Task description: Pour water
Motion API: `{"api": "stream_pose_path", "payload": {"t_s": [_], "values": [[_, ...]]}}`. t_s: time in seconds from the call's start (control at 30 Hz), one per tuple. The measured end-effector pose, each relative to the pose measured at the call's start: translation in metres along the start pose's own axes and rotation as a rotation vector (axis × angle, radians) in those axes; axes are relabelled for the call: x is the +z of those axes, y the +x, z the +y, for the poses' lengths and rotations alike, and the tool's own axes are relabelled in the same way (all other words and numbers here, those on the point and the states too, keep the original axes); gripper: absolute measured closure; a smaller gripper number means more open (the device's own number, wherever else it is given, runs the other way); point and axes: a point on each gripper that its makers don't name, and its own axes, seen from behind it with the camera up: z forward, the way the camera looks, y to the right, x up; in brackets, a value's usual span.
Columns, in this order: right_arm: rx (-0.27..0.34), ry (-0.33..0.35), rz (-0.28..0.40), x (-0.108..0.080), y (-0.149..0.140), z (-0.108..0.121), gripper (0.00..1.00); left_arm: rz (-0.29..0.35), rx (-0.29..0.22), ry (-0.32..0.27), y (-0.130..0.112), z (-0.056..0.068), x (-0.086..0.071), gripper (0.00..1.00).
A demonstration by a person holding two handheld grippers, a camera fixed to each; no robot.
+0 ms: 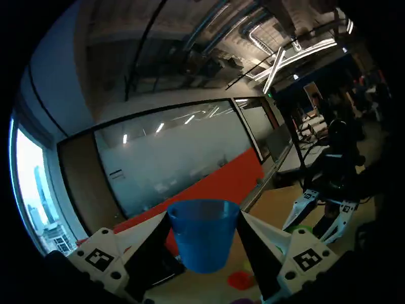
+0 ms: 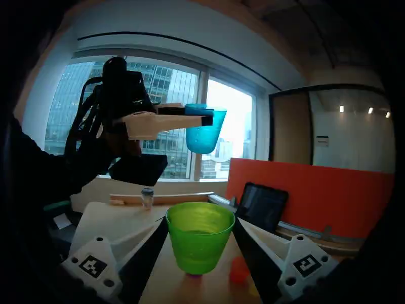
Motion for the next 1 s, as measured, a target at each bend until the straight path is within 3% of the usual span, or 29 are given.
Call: {"api": "stream_pose_path", "payload": {"t_s": [0.23, 0.47, 1.0], "values": [[-0.005, -0.005, 0.001, -0.002, 0.002, -0.001, 0.08, -0.022, -0.167, -0.016, -0.008, -0.006, 0.0, 0.13], [0.004, -0.01, -0.002, -0.002, 0.002, 0.0, 0.08, -0.061, -0.271, -0.045, -0.021, -0.002, -0.001, 0.12], [0.011, -0.091, -0.034, -0.022, -0.001, 0.031, 0.08, -0.123, -0.26, -0.047, -0.073, 0.008, -0.023, 0.12]]}}
